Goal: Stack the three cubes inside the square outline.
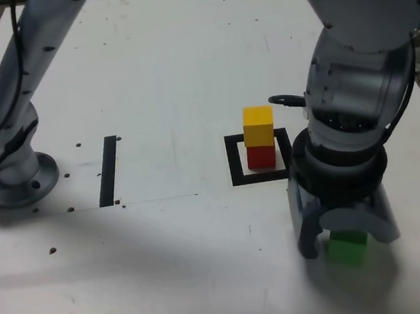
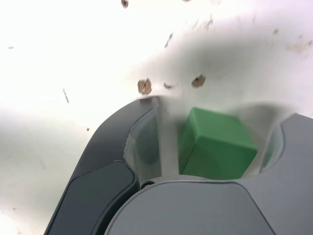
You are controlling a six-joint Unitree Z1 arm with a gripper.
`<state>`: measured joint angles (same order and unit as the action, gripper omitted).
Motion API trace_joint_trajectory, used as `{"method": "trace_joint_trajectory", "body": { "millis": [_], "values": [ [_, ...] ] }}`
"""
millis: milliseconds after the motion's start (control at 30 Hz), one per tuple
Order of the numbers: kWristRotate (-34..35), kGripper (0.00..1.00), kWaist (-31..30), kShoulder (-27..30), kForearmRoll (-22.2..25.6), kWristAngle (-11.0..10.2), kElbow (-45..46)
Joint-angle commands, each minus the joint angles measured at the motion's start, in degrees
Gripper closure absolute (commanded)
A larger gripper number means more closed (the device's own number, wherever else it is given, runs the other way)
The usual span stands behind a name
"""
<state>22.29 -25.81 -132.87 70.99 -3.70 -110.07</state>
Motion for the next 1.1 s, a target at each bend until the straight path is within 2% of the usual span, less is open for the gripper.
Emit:
{"method": "trace_joint_trajectory", "body": {
  "millis": [0,200,367,467,600,833,1067],
  "values": [
    [-0.03,0.33,0.14,-0.5,-0.09,-0.41,-0.61],
    [-0.15,0.46,-0.21,-1.21,1.82,-0.76,-3.12],
    [0.67,0.64,-1.3,-1.54,2.71,-0.76,-5.68],
    [1.31,0.71,-1.59,-1.35,2.34,-0.66,-5.72],
    [1.75,0.76,-1.61,-1.36,1.92,-0.54,-5.43],
    [1.62,0.86,-1.61,-1.45,0.17,-1.51,-4.59],
    [0.9,0.9,-1.61,-0.58,-0.42,-1.96,-4.22]
  ]
}}
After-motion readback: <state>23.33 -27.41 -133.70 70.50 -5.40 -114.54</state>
